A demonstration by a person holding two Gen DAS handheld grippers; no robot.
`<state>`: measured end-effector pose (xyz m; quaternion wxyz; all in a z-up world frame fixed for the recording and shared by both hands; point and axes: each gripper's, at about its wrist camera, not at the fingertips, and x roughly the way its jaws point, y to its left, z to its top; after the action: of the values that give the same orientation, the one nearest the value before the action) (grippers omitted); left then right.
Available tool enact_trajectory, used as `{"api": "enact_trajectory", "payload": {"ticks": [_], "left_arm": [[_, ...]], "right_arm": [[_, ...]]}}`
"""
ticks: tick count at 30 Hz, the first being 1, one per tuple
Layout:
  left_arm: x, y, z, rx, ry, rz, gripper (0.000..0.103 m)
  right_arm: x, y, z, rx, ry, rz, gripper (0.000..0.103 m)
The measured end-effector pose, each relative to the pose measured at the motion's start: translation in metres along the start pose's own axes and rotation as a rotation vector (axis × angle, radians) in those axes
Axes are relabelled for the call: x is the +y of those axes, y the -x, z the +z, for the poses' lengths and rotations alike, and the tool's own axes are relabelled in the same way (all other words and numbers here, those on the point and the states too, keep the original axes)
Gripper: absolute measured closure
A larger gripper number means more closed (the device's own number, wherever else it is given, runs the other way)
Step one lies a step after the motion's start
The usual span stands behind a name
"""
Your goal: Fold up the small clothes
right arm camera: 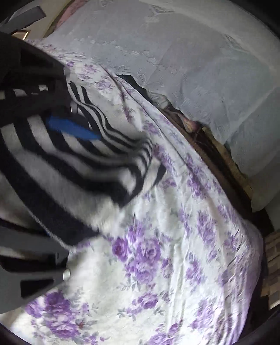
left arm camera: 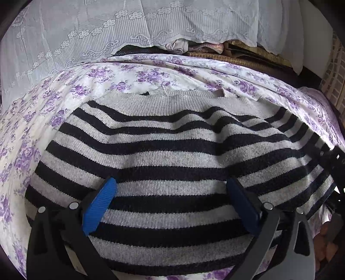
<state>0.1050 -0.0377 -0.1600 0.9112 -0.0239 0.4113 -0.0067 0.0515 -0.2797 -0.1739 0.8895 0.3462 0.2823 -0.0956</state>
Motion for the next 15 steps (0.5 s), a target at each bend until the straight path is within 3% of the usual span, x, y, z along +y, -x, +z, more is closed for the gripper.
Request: {"api": "enact_trajectory", "payload": {"ticks": [2, 5, 11, 13, 15], "left_arm": [[0.0, 0.0, 0.001, -0.001, 0.001, -0.004, 0.004], [0.003, 0.001, 0.001, -0.001, 0.005, -0.013, 0.004], [0.005, 0.002, 0.001, 0.004, 0.009, -0.024, 0.004], [0.004, 0.002, 0.001, 0.003, 0.004, -0.017, 0.004], [0.003, 0.001, 0.0, 0.003, 0.001, -0.013, 0.004]], "right_arm": [[-0.011, 0.0, 0.005, 0.006, -0.049, 0.039, 0.062], [-0.009, -0.004, 0.008, 0.025, -0.028, 0.053, 0.059], [-0.002, -0.011, 0.009, 0.068, 0.004, 0.102, 0.04], [0.003, -0.011, 0.009, 0.069, 0.021, 0.124, 0.024], [0.009, -0.013, 0.009, 0.065, 0.031, 0.154, 0.016]]}}
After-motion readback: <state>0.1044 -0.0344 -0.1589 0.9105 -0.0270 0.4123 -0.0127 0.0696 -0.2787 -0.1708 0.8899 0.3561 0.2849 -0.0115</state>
